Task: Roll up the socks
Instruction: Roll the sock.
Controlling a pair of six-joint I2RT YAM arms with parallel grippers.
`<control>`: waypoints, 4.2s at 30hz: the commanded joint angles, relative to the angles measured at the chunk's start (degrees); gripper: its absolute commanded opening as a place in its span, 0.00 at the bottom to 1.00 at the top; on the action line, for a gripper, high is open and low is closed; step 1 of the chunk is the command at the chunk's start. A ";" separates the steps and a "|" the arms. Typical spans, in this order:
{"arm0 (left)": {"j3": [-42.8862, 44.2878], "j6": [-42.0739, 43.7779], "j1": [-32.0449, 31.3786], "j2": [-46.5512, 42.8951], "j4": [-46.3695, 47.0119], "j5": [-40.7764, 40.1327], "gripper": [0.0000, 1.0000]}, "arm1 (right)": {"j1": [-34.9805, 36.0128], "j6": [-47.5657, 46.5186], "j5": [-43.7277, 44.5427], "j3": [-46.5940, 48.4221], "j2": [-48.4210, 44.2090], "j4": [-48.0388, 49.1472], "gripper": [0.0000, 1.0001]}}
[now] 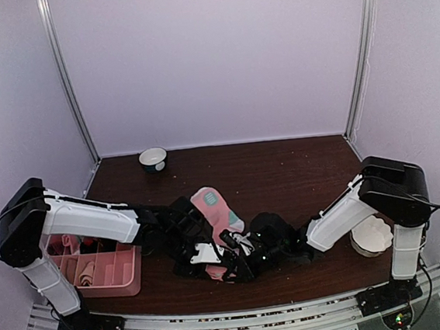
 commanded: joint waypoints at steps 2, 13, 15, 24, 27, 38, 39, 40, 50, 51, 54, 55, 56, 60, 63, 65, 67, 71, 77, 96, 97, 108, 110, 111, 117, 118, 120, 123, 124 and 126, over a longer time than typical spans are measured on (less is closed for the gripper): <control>2.70 0.95 -1.19 2.71 -3.02 1.66 0.41 | -0.35 2.69 -1.04 -1.35 2.47 -0.40 0.00; 3.20 -3.73 -0.96 3.48 -0.09 -4.82 0.22 | -0.52 3.77 -1.27 -3.61 2.27 3.14 0.00; 3.39 -4.39 -0.35 3.06 -1.11 -3.00 0.16 | -0.54 3.88 -0.75 -4.36 2.18 3.65 0.00; 2.89 -8.41 1.53 2.50 -5.45 6.04 0.35 | -0.53 6.76 -0.20 -5.34 2.36 7.38 0.00; 2.93 -9.07 1.53 2.70 -4.93 6.17 0.38 | -0.48 8.11 -0.43 -5.34 2.51 8.90 0.00; 5.27 -10.25 0.48 3.38 -4.54 6.63 0.41 | -0.54 10.84 -0.89 -4.68 3.32 9.94 0.00; 5.00 -10.10 0.37 3.48 -4.54 6.05 0.41 | -0.55 10.99 -0.87 -4.86 3.28 10.08 0.00; 4.77 -9.98 0.24 3.78 -4.39 5.37 0.40 | -0.51 11.11 -0.90 -4.93 3.26 10.18 0.00; 4.98 -8.62 0.13 3.46 -5.81 4.01 0.37 | -0.56 12.07 -1.20 -5.97 3.33 11.50 0.00; 4.63 -8.18 0.13 2.76 -5.76 4.76 0.39 | -0.55 12.12 -1.19 -5.99 3.32 11.57 0.00; 5.08 -8.00 0.04 2.55 -5.64 4.19 0.35 | -0.51 12.19 -1.34 -5.97 3.35 11.73 0.00; 5.29 -8.09 0.04 2.88 -5.58 3.86 0.33 | -0.49 12.19 -1.41 -5.94 3.35 11.72 0.00; 5.38 -8.19 0.04 3.30 -5.44 3.73 0.31 | -0.52 12.15 -1.43 -5.89 3.32 11.80 0.00; 5.24 -8.44 0.04 5.17 -4.93 4.28 0.25 | -0.52 12.34 -1.45 -5.68 3.33 11.76 0.00; 5.27 -8.63 0.04 6.15 -4.49 4.22 0.17 | -0.55 12.40 -1.43 -5.08 3.57 11.44 0.00; 5.82 -8.99 0.12 6.56 -4.94 3.91 0.10 | -0.54 12.46 -1.32 -5.05 3.41 11.50 0.00; 6.17 -9.66 0.44 6.59 -5.27 4.17 0.03 | -0.54 11.98 -0.66 -5.47 2.62 11.60 0.00; 7.68 -12.50 4.32 7.94 -7.88 10.95 0.00 | -0.52 9.04 3.25 -7.50 -1.07 11.05 0.06; 12.93 -13.18 9.20 14.81 -16.43 19.78 0.00 | -0.46 5.83 7.04 -11.27 -5.43 13.40 0.20; 24.77 -11.68 10.42 25.60 -35.13 31.47 0.00 | 5.95 -7.41 62.16 -25.14 -44.56 -9.63 1.00; 25.40 -11.46 10.76 26.49 -36.11 32.13 0.00 | 5.95 -7.17 66.27 -26.39 -47.35 -10.04 1.00; 27.12 -14.09 11.90 30.59 -35.81 29.23 0.00 | 4.76 -9.67 50.19 -37.27 -50.17 4.86 0.90; 27.44 -14.93 11.90 31.15 -35.72 28.22 0.00 | 7.33 -13.86 46.07 -33.40 -43.36 5.02 0.86; 27.45 -15.25 11.90 31.31 -35.53 27.86 0.00 | 8.87 -16.00 44.56 -30.97 -39.76 5.22 0.85; 27.43 -16.36 11.90 31.79 -35.17 26.74 0.00 | 12.88 -23.43 38.24 -18.81 -20.74 11.79 0.70; 27.45 -16.44 11.90 31.85 -35.17 26.65 0.00 | 12.96 -23.77 36.58 -17.37 -18.36 13.48 0.66; 27.60 -16.46 11.86 32.03 -35.26 26.58 0.00 | 13.00 -23.89 34.03 -14.34 -14.13 14.87 0.60; 27.78 -16.34 11.90 32.09 -35.35 26.52 0.00 | 13.23 -24.11 31.62 -10.56 -8.84 15.15 0.55; 27.84 -16.22 11.90 32.08 -35.43 26.48 0.00 | 13.23 -24.06 31.55 -9.90 -7.70 15.21 0.53; 27.97 -16.13 11.90 32.08 -35.50 26.34 0.00 | 13.26 -24.17 31.84 -8.93 -6.23 15.09 0.51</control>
